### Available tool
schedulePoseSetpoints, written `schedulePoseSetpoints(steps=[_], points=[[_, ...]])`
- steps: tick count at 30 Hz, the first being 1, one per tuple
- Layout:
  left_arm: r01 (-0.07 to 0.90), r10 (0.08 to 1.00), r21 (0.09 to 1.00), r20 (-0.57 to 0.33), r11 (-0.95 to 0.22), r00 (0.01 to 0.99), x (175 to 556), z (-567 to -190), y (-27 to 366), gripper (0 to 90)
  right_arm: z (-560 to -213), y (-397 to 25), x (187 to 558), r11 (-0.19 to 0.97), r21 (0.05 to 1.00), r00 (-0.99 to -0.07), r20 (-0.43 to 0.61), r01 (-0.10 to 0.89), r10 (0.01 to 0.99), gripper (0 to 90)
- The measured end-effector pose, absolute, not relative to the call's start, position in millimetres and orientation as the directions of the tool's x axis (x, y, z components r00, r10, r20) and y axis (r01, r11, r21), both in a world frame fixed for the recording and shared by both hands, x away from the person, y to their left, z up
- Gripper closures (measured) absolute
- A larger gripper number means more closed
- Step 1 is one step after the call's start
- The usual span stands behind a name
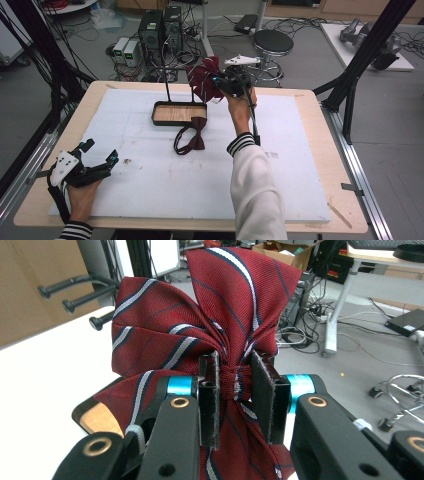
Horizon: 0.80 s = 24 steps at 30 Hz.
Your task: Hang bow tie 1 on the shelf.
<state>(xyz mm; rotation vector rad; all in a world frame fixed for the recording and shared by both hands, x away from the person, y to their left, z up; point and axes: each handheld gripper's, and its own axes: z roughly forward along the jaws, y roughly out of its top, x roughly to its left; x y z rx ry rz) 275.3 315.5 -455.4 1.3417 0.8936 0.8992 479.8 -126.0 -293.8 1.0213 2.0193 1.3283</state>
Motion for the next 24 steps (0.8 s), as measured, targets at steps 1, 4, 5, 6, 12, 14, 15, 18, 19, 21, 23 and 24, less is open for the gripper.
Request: schedulePoseSetpoints(steps=[1, 4, 5, 6, 12, 14, 15, 18, 19, 21, 23, 24], points=[[-0.02, 0.916, 1.0, -0.014, 0.024, 0.401, 275, -455, 316, 7.2, -294, -126, 479, 0.244, 0.918, -0.585, -0.016, 0.313, 0.811, 74.7], [-0.019, 0.915, 0.999, -0.016, 0.026, 0.403, 275, -455, 316, 7.2, -295, -126, 479, 0.259, 0.904, -0.592, -0.008, 0.341, 0.806, 74.6], [-0.02, 0.915, 0.999, -0.016, 0.027, 0.403, 275, -455, 316, 7.2, -296, -126, 478, 0.27, 0.898, -0.594, -0.013, 0.346, 0.805, 74.7], [-0.02, 0.915, 0.999, -0.017, 0.027, 0.403, 275, -455, 316, 7.2, -297, -126, 478, 0.281, 0.893, -0.595, -0.019, 0.351, 0.804, 74.7], [-0.023, 0.915, 0.999, -0.014, 0.025, 0.403, 275, -455, 316, 7.2, -313, -130, 474, 0.293, 0.889, -0.599, -0.028, 0.351, 0.801, 74.0], [-0.021, 0.915, 0.999, -0.014, 0.024, 0.403, 275, -455, 316, 7.1, -317, -131, 475, 0.298, 0.875, -0.601, -0.01, 0.381, 0.799, 73.5], [-0.021, 0.915, 0.999, -0.014, 0.024, 0.403, 275, -455, 316, 7.2, -318, -131, 474, 0.298, 0.877, -0.598, -0.015, 0.377, 0.802, 73.5], [-0.021, 0.915, 1.0, -0.013, 0.023, 0.402, 275, -455, 316, 7.2, -323, -131, 473, 0.297, 0.882, -0.595, -0.024, 0.365, 0.803, 73.3], [-0.021, 0.915, 1.0, -0.013, 0.023, 0.402, 275, -455, 316, 7.2, -325, -131, 473, 0.301, 0.88, -0.595, -0.025, 0.368, 0.803, 72.9], [-0.021, 0.915, 1.0, -0.013, 0.023, 0.403, 275, -455, 316, 7.2, -330, -131, 473, 0.304, 0.878, -0.593, -0.029, 0.37, 0.805, 72.4], [-0.021, 0.916, 1.0, -0.013, 0.023, 0.402, 275, -455, 316, 7.1, -334, -132, 474, 0.306, 0.876, -0.594, -0.028, 0.373, 0.804, 72.5], [-0.021, 0.916, 1.0, -0.013, 0.023, 0.402, 275, -455, 316, 7.2, -335, -131, 474, 0.306, 0.873, -0.592, -0.024, 0.38, 0.805, 72.5]])
